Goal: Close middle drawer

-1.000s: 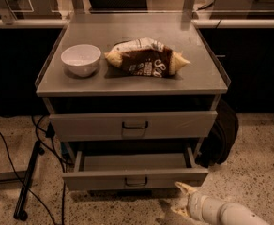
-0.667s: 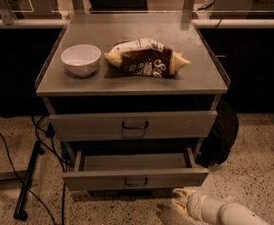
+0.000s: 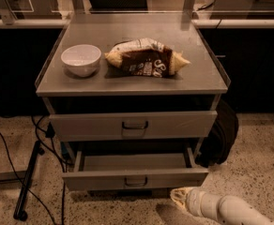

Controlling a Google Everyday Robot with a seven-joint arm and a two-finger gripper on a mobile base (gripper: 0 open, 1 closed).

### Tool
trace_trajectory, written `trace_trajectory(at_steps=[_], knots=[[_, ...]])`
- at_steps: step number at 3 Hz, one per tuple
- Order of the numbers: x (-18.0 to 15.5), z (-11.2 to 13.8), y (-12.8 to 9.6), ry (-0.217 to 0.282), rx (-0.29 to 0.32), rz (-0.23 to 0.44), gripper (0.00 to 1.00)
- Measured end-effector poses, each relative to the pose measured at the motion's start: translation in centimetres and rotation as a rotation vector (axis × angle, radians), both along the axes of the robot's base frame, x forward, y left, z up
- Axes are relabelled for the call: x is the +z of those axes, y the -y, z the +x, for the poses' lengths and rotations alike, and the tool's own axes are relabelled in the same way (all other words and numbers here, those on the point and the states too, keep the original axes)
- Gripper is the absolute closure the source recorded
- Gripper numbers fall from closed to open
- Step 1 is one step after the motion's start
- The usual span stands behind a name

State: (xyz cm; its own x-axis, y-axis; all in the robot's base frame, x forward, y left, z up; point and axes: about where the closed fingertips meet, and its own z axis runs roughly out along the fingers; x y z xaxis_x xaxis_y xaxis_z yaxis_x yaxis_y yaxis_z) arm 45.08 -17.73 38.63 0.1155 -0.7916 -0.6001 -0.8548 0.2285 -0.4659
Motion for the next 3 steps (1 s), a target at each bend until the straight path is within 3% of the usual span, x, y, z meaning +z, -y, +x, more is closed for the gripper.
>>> trace_trajectory(at_steps=[2, 3], knots=[[-1.8, 3.8, 0.7, -0.022, 0.002, 0.045, 1.0], [-2.3, 5.9, 0.7, -0.026, 0.013, 0.025, 1.0]])
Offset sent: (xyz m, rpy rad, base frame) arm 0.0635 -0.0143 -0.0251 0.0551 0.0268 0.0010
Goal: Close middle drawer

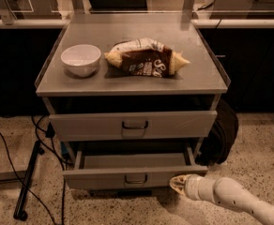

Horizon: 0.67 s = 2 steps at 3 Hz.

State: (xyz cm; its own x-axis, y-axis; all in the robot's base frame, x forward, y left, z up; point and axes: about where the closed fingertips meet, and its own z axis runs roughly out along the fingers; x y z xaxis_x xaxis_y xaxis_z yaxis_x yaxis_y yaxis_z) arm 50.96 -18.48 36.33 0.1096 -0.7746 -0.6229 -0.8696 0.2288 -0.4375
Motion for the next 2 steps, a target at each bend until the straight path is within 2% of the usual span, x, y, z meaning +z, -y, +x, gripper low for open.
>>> trace_trajectory(at_steps=[2], knots=[[-1.7, 4.8, -0.7, -0.014, 0.017, -0.076, 1.0]])
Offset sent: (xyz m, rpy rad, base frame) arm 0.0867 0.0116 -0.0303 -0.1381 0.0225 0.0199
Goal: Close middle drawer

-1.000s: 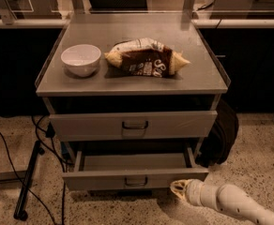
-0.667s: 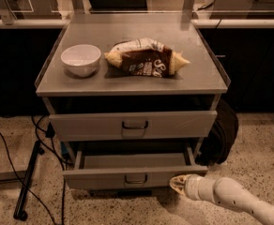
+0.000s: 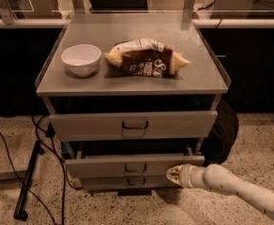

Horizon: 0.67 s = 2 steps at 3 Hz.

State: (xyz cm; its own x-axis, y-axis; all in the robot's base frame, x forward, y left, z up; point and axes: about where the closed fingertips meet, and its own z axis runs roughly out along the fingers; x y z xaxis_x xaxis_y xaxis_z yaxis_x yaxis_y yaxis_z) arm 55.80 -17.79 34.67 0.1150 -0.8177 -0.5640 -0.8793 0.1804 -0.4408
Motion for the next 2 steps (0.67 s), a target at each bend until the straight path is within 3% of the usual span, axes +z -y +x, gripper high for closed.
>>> trace_trajectory(at_steps=[2], knots=[[-2.2, 5.0, -1.1, -0.009, -0.005, -0.062, 1.0]])
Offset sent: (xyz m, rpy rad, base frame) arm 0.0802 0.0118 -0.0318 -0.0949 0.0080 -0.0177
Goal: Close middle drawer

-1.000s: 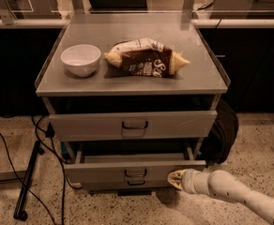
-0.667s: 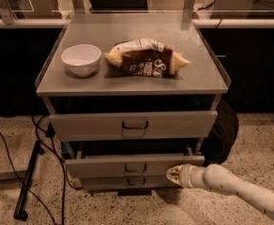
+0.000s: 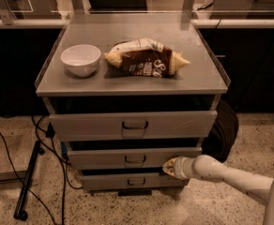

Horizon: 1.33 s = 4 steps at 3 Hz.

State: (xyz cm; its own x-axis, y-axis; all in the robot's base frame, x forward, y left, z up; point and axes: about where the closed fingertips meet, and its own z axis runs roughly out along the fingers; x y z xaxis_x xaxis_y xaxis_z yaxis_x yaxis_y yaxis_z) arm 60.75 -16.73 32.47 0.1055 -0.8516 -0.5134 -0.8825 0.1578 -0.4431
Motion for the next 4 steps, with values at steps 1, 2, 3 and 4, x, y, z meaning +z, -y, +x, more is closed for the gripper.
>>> trace_trajectory(at_steps=[1, 2, 3, 4], knots=[[0.0, -0.1, 0.0, 0.0, 0.0, -0.001, 1.0], [0.4, 0.1, -0.2, -0.012, 0.017, 0.006, 1.0], [1.9, -1.5, -0.7, -0.047, 0.058, 0.068, 1.0], [4.2, -7.9, -1.4, -0.158, 0.131, 0.178, 1.0]])
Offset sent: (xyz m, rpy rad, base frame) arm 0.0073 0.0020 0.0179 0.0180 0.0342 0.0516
